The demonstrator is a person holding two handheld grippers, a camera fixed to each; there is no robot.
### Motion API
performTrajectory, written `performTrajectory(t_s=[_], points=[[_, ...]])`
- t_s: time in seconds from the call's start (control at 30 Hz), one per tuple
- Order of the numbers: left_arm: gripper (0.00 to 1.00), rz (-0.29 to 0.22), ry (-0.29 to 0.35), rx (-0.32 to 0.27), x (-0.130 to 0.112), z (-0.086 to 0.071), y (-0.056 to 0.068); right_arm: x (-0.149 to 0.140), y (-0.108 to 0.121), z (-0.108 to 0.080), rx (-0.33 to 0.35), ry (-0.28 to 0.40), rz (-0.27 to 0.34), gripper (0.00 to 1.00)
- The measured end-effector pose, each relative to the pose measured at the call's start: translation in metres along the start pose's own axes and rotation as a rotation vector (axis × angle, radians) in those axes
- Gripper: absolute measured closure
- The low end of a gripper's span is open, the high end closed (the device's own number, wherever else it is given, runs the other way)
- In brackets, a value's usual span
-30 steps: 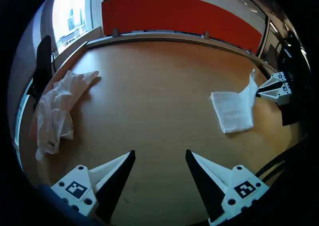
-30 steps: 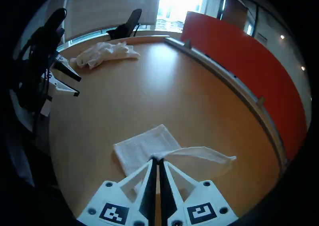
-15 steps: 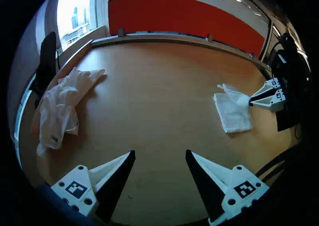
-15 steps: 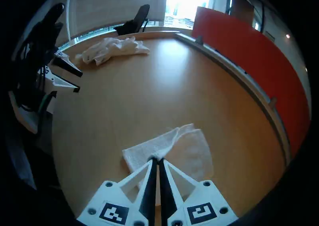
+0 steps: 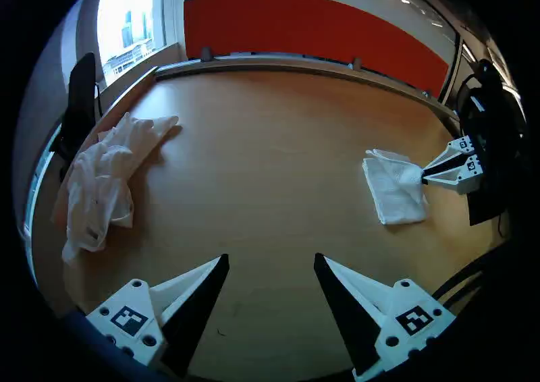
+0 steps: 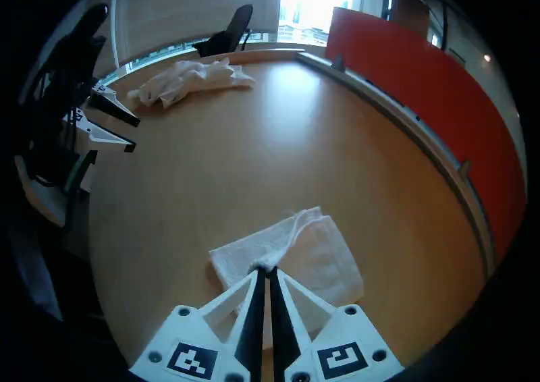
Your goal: Fold towel
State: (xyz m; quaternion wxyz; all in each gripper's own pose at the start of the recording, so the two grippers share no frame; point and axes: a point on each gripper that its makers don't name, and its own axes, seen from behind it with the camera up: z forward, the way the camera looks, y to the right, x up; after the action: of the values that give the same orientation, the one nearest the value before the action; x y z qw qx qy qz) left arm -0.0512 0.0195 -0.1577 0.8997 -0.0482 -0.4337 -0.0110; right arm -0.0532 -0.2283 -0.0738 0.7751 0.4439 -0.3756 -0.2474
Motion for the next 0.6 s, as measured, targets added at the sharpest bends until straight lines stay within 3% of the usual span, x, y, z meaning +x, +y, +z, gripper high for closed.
performTrajectory(t_s=[0.43,0.5,0.6], points=[[0.06,-0.008,-0.008,-0.002,-0.0032,0.0001,0.0014,-0.0044,-0.0024,0.0015,0.005,0.004,0.028,0.87],[0.06,-0.012,-0.008,-0.004,-0.0033,0.0,0.0022,-0.0057,-0.0038,0.0015,0.008,0.004,0.035,0.81],[0.06,-0.014,-0.008,-0.006,-0.0029,0.0001,0.0032,-0.009,-0.0044,0.0019,0.008,-0.002,0.048,0.56]])
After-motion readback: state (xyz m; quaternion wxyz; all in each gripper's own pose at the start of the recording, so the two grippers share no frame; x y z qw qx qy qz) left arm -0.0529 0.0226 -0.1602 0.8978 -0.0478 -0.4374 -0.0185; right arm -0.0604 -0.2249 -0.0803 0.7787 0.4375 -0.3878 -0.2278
